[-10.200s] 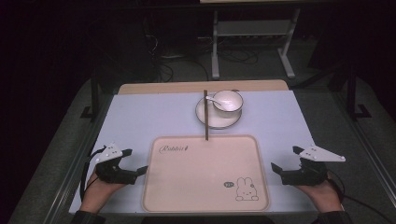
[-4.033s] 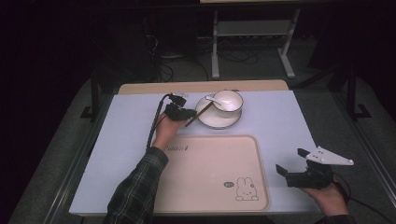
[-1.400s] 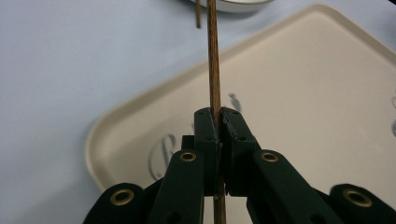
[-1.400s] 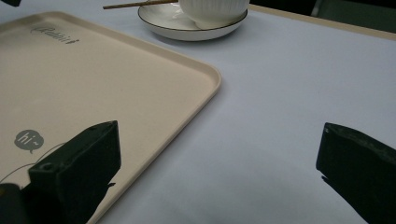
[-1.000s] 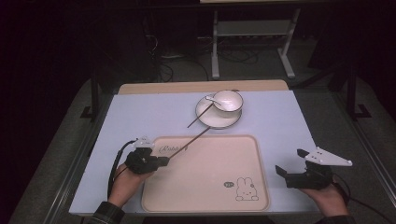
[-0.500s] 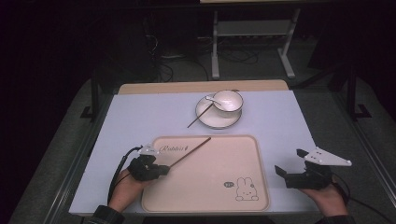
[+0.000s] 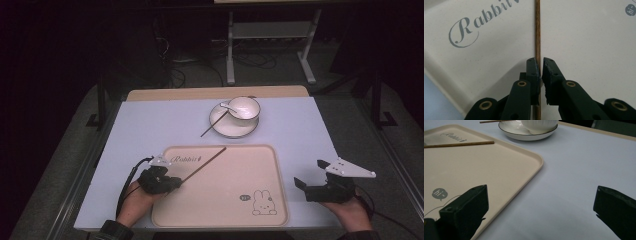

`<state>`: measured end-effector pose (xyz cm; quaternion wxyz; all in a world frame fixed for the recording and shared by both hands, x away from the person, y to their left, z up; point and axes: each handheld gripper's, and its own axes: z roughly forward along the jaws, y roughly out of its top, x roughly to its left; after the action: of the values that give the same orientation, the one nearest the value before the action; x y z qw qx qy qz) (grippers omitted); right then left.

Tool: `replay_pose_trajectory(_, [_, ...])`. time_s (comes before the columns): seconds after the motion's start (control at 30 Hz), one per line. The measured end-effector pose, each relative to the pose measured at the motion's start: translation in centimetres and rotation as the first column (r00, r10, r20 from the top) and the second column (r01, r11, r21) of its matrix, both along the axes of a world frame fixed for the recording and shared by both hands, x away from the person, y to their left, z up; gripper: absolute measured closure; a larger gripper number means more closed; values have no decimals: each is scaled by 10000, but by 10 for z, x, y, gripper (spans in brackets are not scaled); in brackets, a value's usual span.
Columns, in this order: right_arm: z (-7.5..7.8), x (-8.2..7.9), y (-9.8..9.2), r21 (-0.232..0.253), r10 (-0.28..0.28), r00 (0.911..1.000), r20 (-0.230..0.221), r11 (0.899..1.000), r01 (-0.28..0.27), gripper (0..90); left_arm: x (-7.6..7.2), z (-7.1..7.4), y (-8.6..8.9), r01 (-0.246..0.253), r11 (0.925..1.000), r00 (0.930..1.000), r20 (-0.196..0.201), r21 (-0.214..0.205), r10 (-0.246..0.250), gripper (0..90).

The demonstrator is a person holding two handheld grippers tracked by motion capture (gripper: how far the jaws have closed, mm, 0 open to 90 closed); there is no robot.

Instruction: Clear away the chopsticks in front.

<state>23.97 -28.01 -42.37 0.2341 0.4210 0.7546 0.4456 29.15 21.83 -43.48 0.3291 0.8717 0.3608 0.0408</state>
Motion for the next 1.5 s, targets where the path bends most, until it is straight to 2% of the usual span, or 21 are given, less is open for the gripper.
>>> replay_pose_trajectory(0.07, [0, 0, 0, -1, 1, 10000, -6, 10000, -1, 0, 3, 4, -1, 57, 10000, 9998, 173, -18, -57, 745])
replay_pose_trajectory(0.1, [0, 0, 0, 6, -5, 10000, -23, 10000, 5, 0, 5, 7, -1, 12, 9998, 9996, 283, -183, -7, 714])
replay_pose_trajectory(0.2, [0, 0, 1, -13, 7, 10000, -35, 10000, -7, 0, 14, 13, -3, -96, 9989, 9984, 553, -469, 122, 571])
replay_pose_trajectory(0.3, [0, 0, 1, -1, -6, 10000, -26, 10000, 6, 0, 23, 15, -4, -113, 9979, 9983, 567, -638, 149, 425])
replay_pose_trajectory(0.37, [0, 0, 1, 2, -28, 10000, -33, 10000, 28, 0, 34, 15, -5, -117, 9939, 9982, 574, -1095, 181, 355])
replay_pose_trajectory(0.47, [0, 0, 1, -5, -14, 10000, -29, 10000, 14, 0, 48, 13, -8, -73, 9944, 9974, 699, -1052, 147, 236])
replay_pose_trajectory(0.5, [0, 0, 1, -5, -14, 10000, -29, 10000, 14, 0, 48, 13, -8, -73, 9944, 9974, 699, -1052, 147, 209])
replay_pose_trajectory(0.53, [0, 0, 1, -18, 6, 10000, -13, 10000, -6, 0, 58, 14, -11, -115, 9944, 9963, 834, -1049, 203, 200])
replay_pose_trajectory(0.63, [0, 0, 1, -7, -4, 10000, 3, 10000, 4, 0, 68, 17, -15, -127, 9942, 9950, 970, -1071, 232, 146])
replay_pose_trajectory(0.67, [0, 0, 1, -1, -8, 10000, 6, 10000, 8, 0, 77, 20, -21, -104, 9947, 9938, 1088, -1022, 216, 137])
replay_pose_trajectory(0.7, [0, 0, 1, -1, -8, 10000, 6, 10000, 8, 0, 77, 20, -21, -104, 9947, 9938, 1088, -1022, 216, 135])
replay_pose_trajectory(0.73, [0, 0, 1, 10, -22, 10000, -11, 10000, 22, 0, 86, 23, -26, -27, 9960, 9924, 1220, -894, 137, 127])
replay_pose_trajectory(0.83, [0, 0, 0, 16, -22, 10000, -2, 10000, 22, 0, 95, 26, -33, 37, 9960, 9918, 1274, -892, 77, 123])
replay_pose_trajectory(0.93, [0, -1, 0, 26, -18, 10000, 9, 10000, 18, 0, 111, 30, -48, 141, 9969, 9877, 1562, -774, -19, 123])
replay_pose_trajectory(0.97, [0, -1, 0, 26, -18, 10000, 9, 10000, 18, 0, 111, 30, -48, 141, 9969, 9877, 1562, -774, -19, 125])
replay_pose_trajectory(1.0, [0, -1, 0, 37, -9, 10000, 13, 10000, 9, 0, 120, 33, -56, 233, 9973, 9864, 1641, -696, -116, 129])
replay_pose_trajectory(1.13, [0, -1, 0, 70, 4, 10000, 16, 10000, -4, 0, 133, 38, -69, 291, 9981, 9857, 1674, -546, -195, 141])
replay_pose_trajectory(1.17, [0, -1, 0, 91, 27, 10000, 29, 10000, -27, 0, 141, 41, -77, 374, 9981, 9851, 1697, -487, -287, 148])
replay_pose_trajectory(1.3, [0, -1, 0, 82, 46, 10000, 17, 10000, -46, 0, 154, 43, -89, 433, 9982, 9822, 1843, -421, -349, 164])
replay_pose_trajectory(1.37, [0, -1, 0, 101, 53, 10000, 24, 9999, -53, 0, 162, 43, -96, 419, 9984, 9815, 1884, -378, -341, 178])
replay_pose_trajectory(1.5, [0, -1, -1, 134, 74, 10000, 36, 9999, -74, 0, 181, 40, -112, 342, 9994, 9776, 2080, -94, -315, 297])
